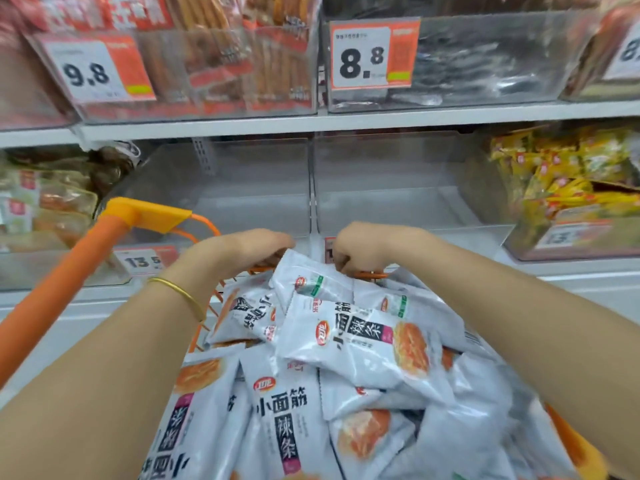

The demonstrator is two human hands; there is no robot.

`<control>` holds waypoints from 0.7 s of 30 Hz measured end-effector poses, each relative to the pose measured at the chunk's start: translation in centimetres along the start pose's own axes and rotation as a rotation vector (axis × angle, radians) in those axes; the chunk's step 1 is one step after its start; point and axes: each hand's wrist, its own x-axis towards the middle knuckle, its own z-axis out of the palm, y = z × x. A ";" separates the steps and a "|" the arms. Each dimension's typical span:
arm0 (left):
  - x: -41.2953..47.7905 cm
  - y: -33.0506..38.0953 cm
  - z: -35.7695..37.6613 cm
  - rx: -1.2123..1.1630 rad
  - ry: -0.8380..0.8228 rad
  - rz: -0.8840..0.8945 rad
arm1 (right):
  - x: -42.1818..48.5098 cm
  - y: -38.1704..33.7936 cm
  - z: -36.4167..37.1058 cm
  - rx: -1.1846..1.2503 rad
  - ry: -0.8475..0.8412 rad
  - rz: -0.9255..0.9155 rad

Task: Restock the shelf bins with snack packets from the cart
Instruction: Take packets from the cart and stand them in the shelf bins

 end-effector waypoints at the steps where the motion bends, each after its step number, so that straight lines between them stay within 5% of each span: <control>1: -0.1 0.0 0.1 -0.004 -0.011 -0.013 | -0.2 -0.2 0.2 -0.013 0.000 -0.003; 6: -0.7 -0.2 -0.2 -0.021 -0.142 -0.101 | -1.7 -1.4 0.9 -0.082 0.062 -0.039; 9: -1.0 -0.1 -0.8 -0.069 -0.167 -0.101 | -3.0 -1.4 0.1 0.099 -0.022 -0.029; 11: -0.4 0.1 -1.2 -0.121 0.009 0.019 | -3.3 -0.6 -0.9 0.271 0.104 0.033; 13: 0.5 0.4 -1.3 -0.110 0.307 0.204 | -2.9 0.6 -2.0 0.138 0.465 0.121; 16: 2.6 0.3 -1.1 0.408 0.630 0.287 | -1.7 1.4 -2.0 -0.148 0.555 0.250; 18: 3.7 0.0 -0.5 0.759 0.581 0.164 | -0.4 1.5 -0.8 -0.195 0.415 0.274; 21: 5.0 -0.7 0.5 0.867 0.548 0.091 | 0.7 2.0 1.0 -0.169 0.416 0.291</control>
